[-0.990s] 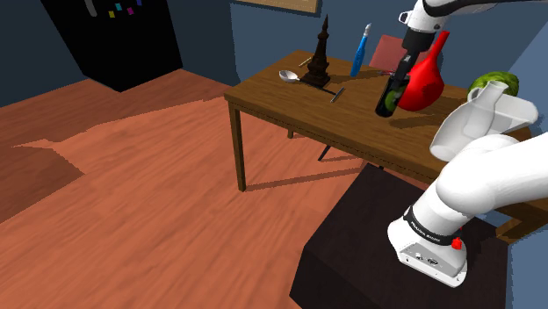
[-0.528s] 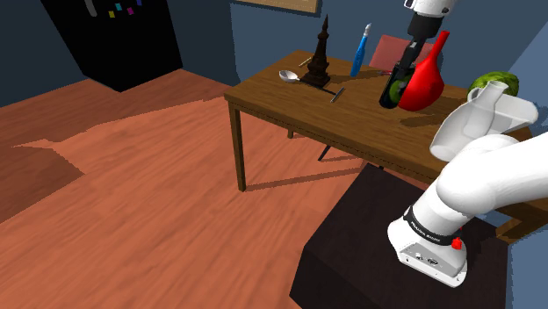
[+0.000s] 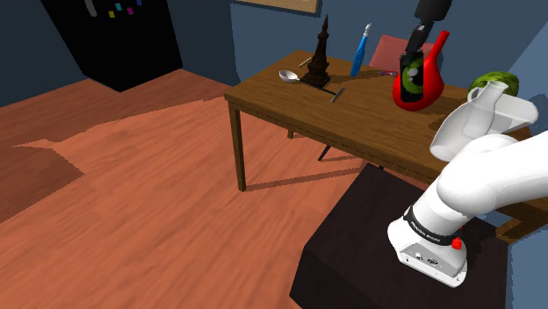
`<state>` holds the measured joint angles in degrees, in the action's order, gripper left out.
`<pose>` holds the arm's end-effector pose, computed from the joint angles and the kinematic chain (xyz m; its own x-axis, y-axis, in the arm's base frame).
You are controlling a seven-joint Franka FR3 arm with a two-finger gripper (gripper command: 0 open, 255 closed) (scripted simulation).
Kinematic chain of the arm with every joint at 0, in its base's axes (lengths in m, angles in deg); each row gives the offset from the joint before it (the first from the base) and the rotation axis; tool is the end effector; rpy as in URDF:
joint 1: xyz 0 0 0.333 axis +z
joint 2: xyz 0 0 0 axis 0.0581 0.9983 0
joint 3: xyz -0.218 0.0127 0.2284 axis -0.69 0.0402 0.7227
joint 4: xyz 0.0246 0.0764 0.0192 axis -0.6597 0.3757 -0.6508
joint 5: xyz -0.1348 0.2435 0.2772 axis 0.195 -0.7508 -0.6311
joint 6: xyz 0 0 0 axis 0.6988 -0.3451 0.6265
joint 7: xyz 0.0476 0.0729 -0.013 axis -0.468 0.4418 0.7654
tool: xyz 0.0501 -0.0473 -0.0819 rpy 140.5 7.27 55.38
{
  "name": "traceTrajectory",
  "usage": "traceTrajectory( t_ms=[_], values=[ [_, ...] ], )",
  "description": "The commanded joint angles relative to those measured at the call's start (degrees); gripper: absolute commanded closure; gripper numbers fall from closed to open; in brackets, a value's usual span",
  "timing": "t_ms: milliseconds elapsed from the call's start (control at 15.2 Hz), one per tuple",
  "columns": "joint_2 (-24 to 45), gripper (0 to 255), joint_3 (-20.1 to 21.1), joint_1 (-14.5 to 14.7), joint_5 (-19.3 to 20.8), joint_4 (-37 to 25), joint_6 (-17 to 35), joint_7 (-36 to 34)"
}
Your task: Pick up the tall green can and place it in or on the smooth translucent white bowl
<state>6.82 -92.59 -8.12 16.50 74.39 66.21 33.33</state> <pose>0.2715 -0.2537 0.5970 0.9993 0.0374 -0.0006 0.0374 -0.9993 0.0032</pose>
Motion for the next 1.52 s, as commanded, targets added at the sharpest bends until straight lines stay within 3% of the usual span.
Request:
traceTrajectory(
  t_ms=[0, 792, 1452],
  values=[
    [0.45, 255, 0.16, 0.15, -0.23, -1.91, -1.45, 0.17],
    [3.51, 255, 0.97, 0.94, -1.5, -13.21, -9.75, 1.03],
    [-0.75, 255, -7.73, -2.55, 5.14, -16.5, -14.68, 13.75]
  ],
)
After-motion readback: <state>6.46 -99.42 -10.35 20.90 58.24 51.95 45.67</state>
